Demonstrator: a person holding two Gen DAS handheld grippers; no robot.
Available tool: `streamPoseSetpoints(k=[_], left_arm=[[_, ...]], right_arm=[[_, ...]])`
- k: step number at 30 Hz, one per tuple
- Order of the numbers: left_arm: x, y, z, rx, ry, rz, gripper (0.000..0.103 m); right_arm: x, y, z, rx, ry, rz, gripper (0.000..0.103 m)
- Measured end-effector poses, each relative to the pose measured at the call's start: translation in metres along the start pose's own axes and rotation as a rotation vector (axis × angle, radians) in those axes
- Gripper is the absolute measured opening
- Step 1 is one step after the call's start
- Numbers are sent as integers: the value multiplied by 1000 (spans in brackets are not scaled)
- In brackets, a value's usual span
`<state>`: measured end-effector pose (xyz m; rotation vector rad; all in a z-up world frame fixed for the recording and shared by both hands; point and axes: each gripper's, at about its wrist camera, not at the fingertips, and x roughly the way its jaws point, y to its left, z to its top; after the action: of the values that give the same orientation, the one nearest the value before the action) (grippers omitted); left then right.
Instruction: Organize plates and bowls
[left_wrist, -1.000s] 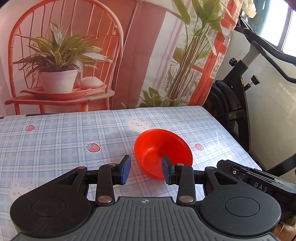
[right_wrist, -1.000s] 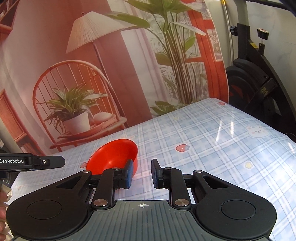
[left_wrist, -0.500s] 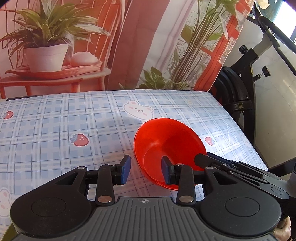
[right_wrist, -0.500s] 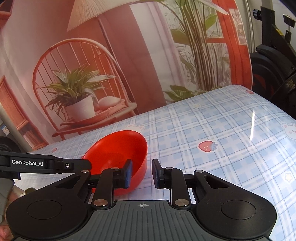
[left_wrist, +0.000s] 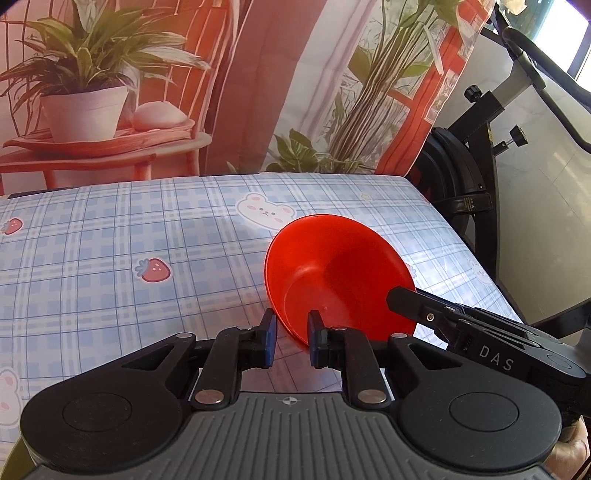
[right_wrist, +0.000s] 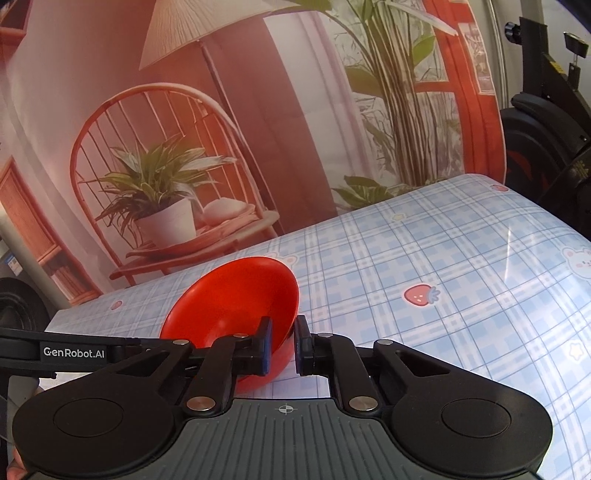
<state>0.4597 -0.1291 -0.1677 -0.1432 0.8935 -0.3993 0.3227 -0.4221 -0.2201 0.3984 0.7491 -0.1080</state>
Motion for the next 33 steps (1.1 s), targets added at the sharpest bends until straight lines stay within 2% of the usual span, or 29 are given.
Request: streamPoseSetpoints(k=[12,25,33], left_arm=[[-55,-28,-14,55,-58,0,18],[-101,-35,-49,87,-91,-18,18],[-117,-39,-72,114,-89,-28,18]], right_arm=[[-54,18,2,-6,-53,-5,10],[-112,39,-31,54,-80,-17,10],[-137,44,-54,97,-79,-28,10]])
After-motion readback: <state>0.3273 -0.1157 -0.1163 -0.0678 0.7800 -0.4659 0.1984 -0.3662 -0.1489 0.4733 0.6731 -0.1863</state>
